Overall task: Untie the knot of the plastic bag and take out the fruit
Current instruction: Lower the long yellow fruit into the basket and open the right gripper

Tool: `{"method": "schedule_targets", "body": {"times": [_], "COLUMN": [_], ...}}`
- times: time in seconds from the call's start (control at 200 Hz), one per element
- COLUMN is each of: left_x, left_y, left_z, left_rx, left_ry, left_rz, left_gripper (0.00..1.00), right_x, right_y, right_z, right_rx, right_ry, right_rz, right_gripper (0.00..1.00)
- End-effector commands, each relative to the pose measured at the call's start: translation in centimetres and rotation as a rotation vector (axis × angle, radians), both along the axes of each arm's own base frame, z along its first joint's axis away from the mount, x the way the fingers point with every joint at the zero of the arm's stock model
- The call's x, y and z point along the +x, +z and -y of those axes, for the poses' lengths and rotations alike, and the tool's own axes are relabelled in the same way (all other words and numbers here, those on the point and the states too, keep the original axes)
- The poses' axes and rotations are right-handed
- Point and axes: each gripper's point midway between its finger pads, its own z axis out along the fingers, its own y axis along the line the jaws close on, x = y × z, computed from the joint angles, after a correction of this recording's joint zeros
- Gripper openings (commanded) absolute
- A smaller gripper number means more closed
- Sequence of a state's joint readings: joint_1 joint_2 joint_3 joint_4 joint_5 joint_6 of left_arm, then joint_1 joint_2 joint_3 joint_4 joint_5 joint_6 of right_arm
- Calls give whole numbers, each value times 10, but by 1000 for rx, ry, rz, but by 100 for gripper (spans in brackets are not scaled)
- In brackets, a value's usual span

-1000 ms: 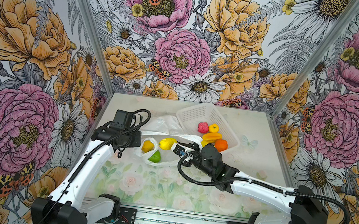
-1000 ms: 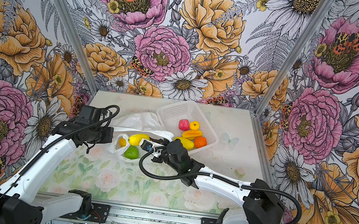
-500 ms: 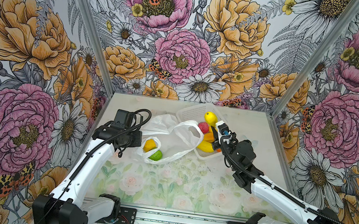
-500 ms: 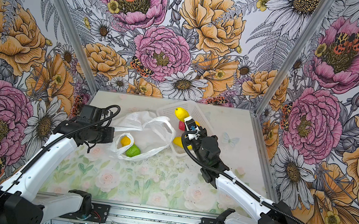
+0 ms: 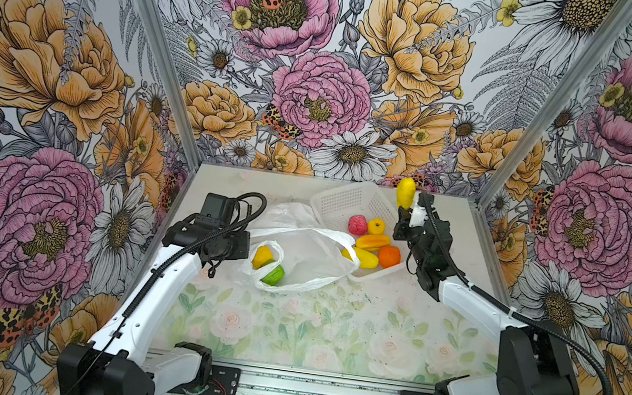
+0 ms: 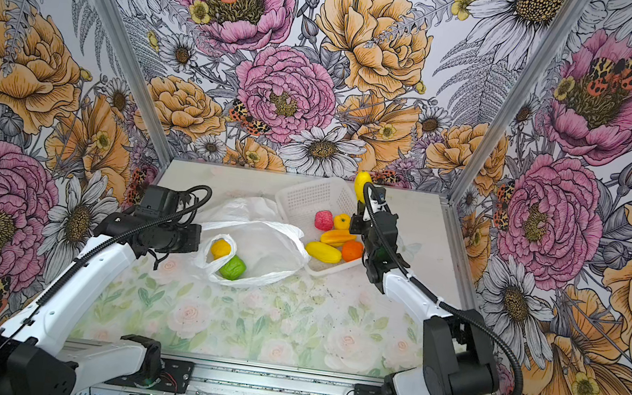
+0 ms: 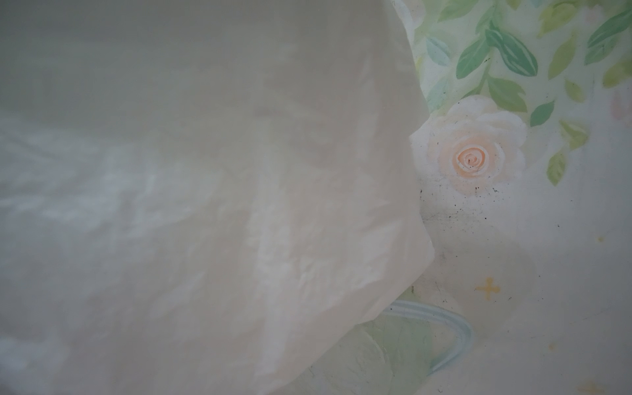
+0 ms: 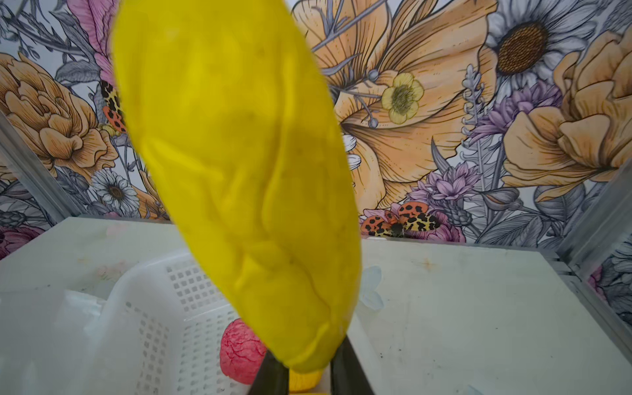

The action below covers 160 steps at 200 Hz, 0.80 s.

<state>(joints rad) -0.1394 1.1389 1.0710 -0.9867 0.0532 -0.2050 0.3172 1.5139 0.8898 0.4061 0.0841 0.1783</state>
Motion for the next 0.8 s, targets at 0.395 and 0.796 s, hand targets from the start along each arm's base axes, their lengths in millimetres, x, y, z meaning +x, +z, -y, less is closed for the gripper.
{"method": "schedule_targets", "body": {"times": [0.395,0.796], "left_x": [5,5], "left_y": [-5,-7], "left_z": [1,0], "left_rx": [-8,-6], "left_ry": [-10,-9], "left_rz": [-4,-8], "left_gripper": [0,0], "right_x": [40,18], "right_y": [-107,-129], "right_z": [-90,-147], "right_rx": [21,12], "right_ry": [352,497], "right_rz": [-432,-497], "right_gripper": [18,19]}}
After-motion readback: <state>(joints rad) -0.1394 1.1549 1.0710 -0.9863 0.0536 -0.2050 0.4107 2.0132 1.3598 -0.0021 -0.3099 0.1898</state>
